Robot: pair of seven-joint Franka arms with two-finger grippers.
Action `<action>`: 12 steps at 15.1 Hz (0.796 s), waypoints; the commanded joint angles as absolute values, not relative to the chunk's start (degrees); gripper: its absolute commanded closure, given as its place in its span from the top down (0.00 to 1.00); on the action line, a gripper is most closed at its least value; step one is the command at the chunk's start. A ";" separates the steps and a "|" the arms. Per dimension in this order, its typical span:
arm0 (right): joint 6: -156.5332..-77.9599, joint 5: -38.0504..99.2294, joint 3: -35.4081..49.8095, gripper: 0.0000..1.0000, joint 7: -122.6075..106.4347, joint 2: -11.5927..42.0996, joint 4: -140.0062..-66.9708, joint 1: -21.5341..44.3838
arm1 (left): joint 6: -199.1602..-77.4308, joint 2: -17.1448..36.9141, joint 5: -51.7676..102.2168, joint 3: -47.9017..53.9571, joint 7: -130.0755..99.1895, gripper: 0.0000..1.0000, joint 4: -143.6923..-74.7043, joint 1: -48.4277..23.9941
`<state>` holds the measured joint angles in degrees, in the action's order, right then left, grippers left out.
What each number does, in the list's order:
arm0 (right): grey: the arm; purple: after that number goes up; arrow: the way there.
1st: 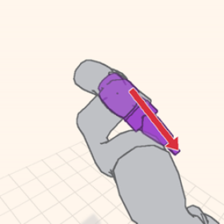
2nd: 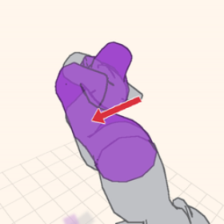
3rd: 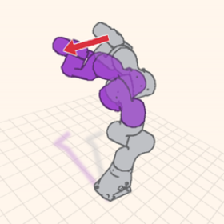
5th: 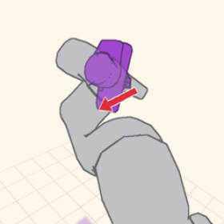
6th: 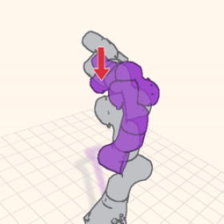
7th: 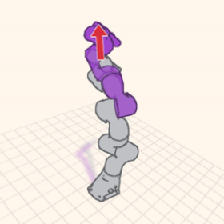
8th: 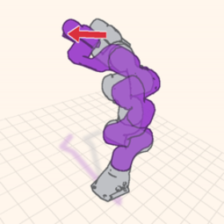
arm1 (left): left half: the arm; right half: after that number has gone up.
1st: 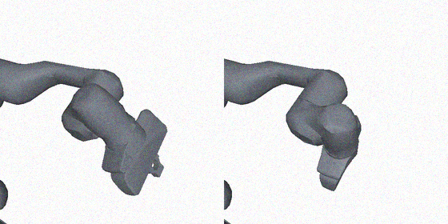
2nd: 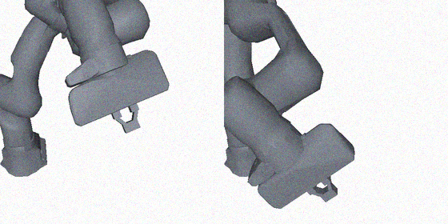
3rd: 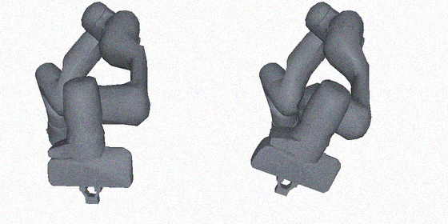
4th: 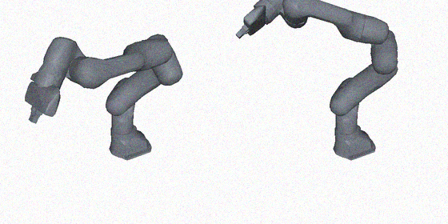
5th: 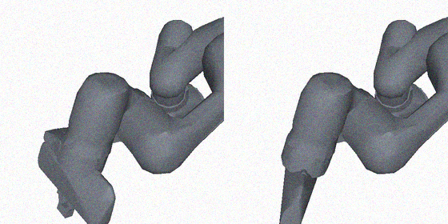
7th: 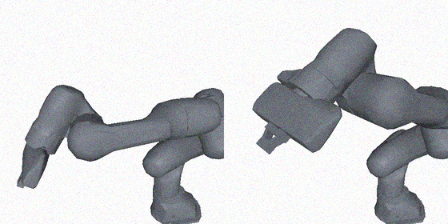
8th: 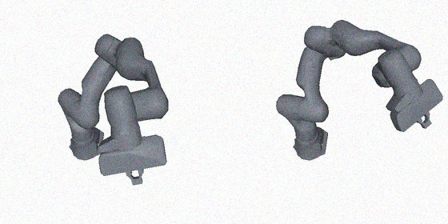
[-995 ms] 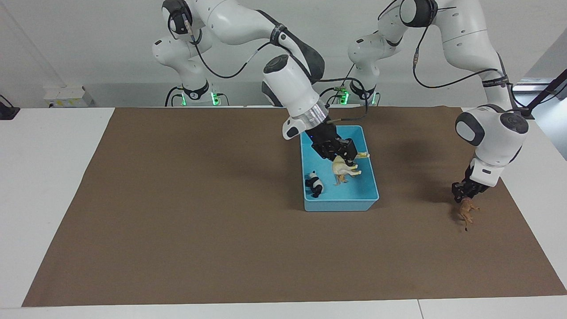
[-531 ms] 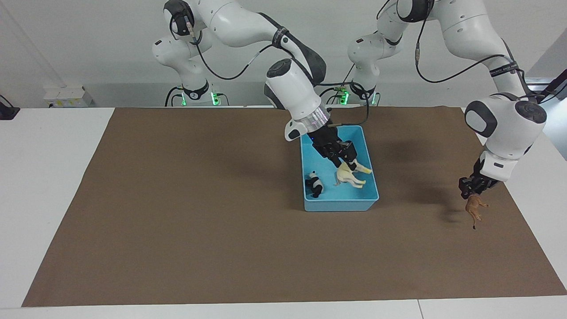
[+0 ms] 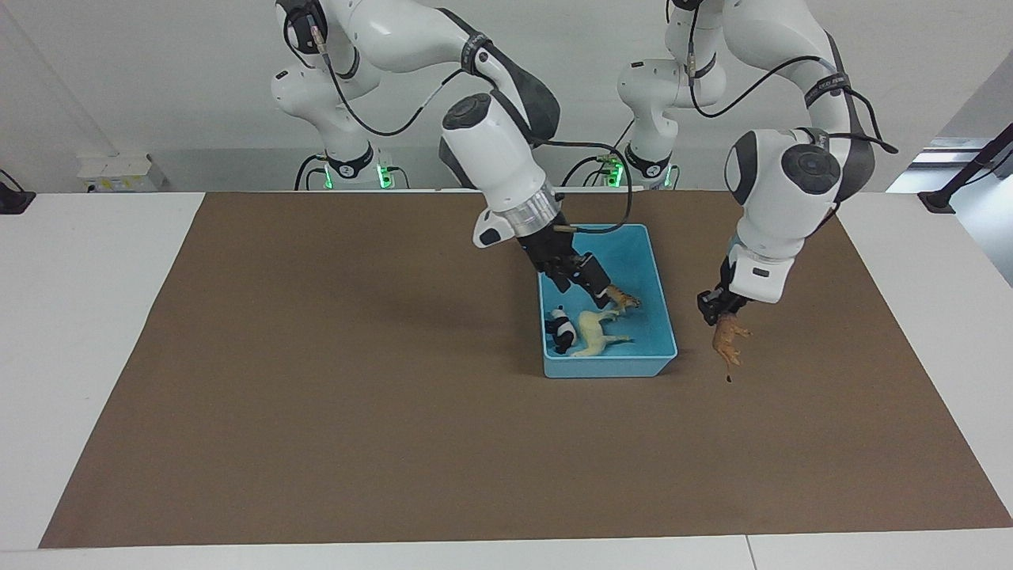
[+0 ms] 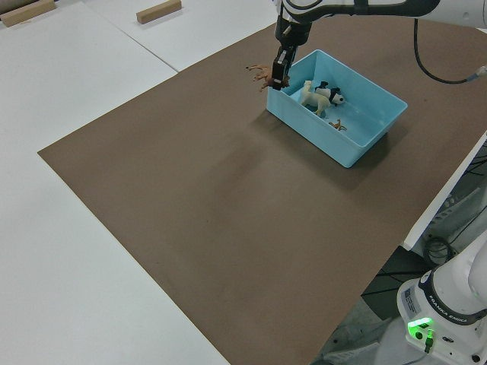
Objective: Put all toys into storage box
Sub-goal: 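Lower the brown horse into the box with the left gripper while the right gripper withdraws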
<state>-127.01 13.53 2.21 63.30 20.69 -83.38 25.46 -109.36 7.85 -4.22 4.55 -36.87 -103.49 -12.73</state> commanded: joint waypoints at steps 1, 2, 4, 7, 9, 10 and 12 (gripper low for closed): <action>-117.46 10.46 2.46 1.00 48.31 17.06 -84.46 20.41 | -107.76 5.89 -4.48 3.69 -44.28 0.00 -105.29 -19.93; -113.85 9.07 2.37 1.00 43.47 16.18 -84.29 17.95 | -107.75 5.45 -4.48 3.69 -45.43 0.26 -106.16 -21.60; -108.66 5.03 2.55 1.00 31.36 13.99 -84.99 13.56 | -107.14 4.84 -4.40 3.87 -44.65 1.00 -106.96 -22.15; -102.67 4.48 2.46 1.00 14.03 11.96 -84.99 5.83 | -106.00 4.66 -4.39 3.78 -43.60 1.00 -106.88 -21.63; -100.03 3.44 2.37 1.00 2.61 10.82 -84.90 1.17 | -106.52 4.57 -4.39 3.08 -40.71 1.00 -106.44 -20.22; -98.89 1.51 2.46 1.00 -2.67 10.03 -84.90 -0.86 | -106.78 4.48 -4.22 3.08 -37.56 1.00 -105.91 -17.95; -97.57 -0.61 2.46 1.00 -10.95 8.45 -84.90 -3.50 | -106.52 3.35 -3.87 3.08 -30.27 1.00 -104.86 -12.86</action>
<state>-98.80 1.84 1.54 -4.14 11.01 -83.47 -1.58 -106.98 5.77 -4.26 3.04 -36.99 -104.79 -17.54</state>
